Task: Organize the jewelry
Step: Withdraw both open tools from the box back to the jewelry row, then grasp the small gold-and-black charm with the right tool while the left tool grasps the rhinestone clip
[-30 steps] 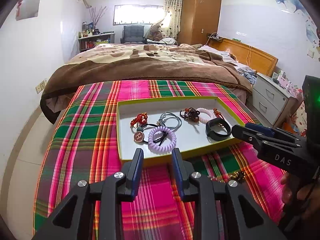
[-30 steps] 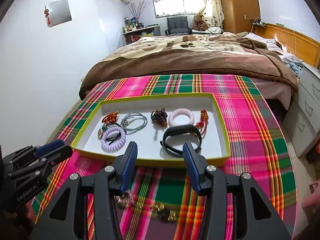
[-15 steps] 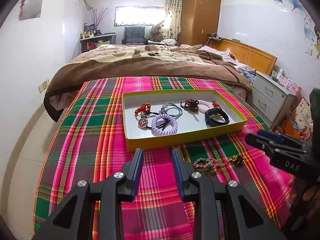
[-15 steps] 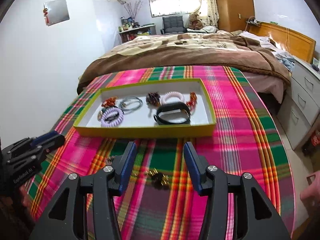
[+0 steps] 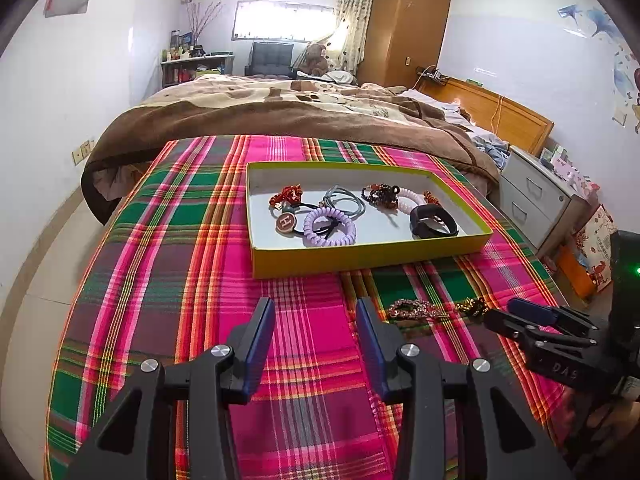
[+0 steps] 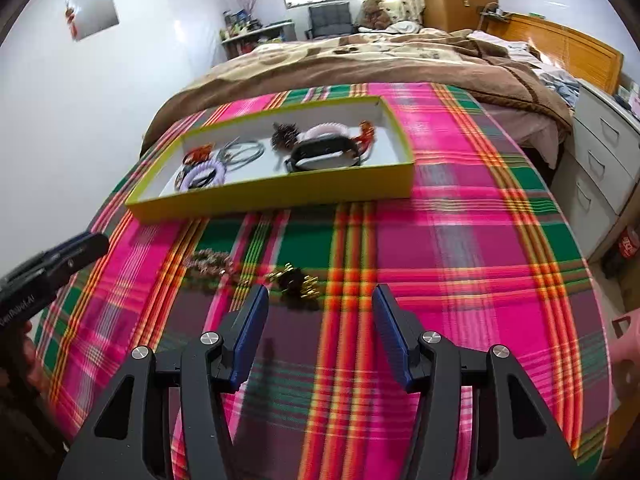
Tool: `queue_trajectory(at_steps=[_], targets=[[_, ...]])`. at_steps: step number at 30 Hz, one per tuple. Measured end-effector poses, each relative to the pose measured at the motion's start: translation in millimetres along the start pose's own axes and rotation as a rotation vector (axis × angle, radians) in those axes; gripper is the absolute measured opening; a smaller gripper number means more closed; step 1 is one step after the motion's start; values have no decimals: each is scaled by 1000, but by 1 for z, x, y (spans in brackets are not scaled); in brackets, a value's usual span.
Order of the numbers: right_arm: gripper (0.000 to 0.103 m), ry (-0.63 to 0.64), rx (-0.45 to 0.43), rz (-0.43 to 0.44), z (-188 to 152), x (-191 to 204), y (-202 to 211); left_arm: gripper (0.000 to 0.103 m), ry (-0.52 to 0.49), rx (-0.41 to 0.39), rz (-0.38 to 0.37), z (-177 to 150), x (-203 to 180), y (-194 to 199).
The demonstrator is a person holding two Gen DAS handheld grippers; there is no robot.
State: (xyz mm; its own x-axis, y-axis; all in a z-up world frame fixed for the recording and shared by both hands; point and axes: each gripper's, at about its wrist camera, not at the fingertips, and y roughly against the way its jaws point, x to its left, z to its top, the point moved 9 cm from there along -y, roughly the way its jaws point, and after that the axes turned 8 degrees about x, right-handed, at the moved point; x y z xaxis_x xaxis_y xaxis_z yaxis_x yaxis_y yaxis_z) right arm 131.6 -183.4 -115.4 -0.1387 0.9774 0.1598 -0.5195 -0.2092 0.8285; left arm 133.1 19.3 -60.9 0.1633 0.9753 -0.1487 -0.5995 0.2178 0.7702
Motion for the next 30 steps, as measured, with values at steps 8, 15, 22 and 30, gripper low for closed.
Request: queue_trajectory(at_steps=[8, 15, 22, 30], targets=[[55, 41, 44, 15, 7, 9, -17, 42, 11, 9, 5, -2, 7, -1], [55, 54, 48, 6, 10, 7, -21, 42, 16, 25, 6, -4, 8, -5], [40, 100, 60, -68, 9, 7, -21, 42, 8, 34, 2, -4, 3, -9], [21, 121, 54, -69, 9, 1, -19, 42, -10, 50, 9, -5, -5, -14]])
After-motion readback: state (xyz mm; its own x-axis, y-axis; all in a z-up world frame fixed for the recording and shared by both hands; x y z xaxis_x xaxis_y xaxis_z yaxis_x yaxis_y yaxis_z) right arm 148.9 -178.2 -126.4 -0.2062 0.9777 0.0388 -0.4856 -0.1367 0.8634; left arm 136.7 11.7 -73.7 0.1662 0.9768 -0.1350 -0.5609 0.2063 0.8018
